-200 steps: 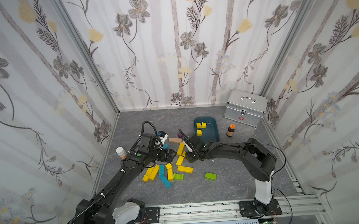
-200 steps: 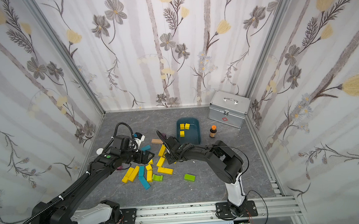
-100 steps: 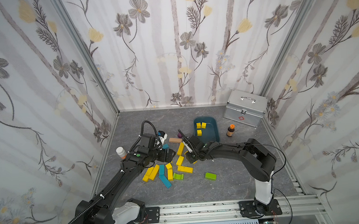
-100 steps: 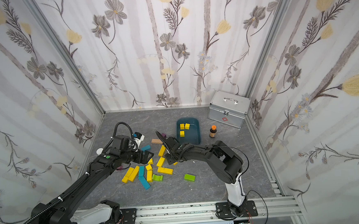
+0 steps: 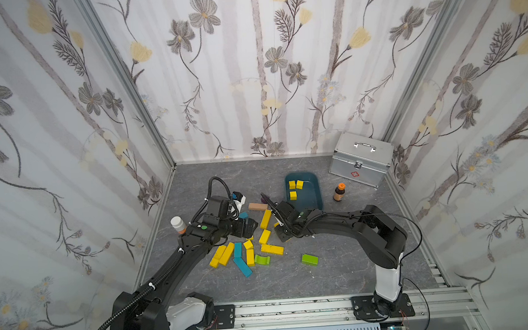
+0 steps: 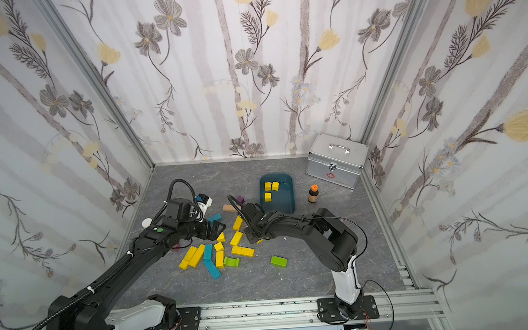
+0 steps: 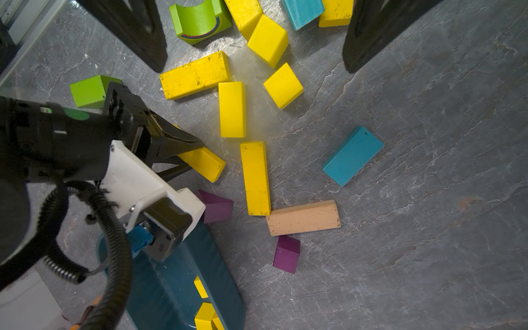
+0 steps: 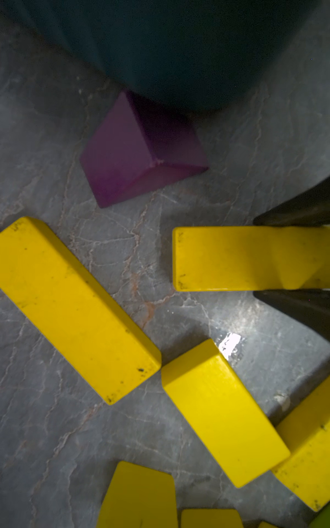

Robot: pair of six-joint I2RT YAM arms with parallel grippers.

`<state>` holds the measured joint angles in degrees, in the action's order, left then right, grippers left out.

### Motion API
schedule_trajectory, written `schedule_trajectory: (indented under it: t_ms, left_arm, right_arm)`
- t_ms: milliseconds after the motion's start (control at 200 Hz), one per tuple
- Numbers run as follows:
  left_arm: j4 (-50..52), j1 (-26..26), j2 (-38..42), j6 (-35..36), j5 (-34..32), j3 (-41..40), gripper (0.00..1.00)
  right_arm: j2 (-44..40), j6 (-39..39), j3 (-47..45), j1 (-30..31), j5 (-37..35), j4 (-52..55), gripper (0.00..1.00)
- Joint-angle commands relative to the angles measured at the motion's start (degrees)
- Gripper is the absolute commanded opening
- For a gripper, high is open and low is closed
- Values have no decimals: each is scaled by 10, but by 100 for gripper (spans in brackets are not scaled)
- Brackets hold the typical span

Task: Pick out the yellow building blocks
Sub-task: Pick up the building block from the center of the board.

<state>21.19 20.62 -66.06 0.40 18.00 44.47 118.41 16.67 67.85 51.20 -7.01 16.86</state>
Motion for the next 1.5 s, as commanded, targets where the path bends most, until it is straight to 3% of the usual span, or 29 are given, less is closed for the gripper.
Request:
schedule_trajectory:
  t_ms: [0,575,954,1499]
  left_arm:
    - [-17,-1,4,8,-9,2,97]
    - [-69,-8,30,7,-15,-17,98]
    - [-102,-8,2,-31,18,-13,97]
    - [-171,42,-117,-80,61,68,96]
  right_arm:
    - [-24,1,-15,0,26,-37,25]
    - [-137,7,-60,-9,18,-96,20]
    - [-168,39,-72,-87,50,-141,20]
    - [-102,27,-4,-167,-8,-113,20]
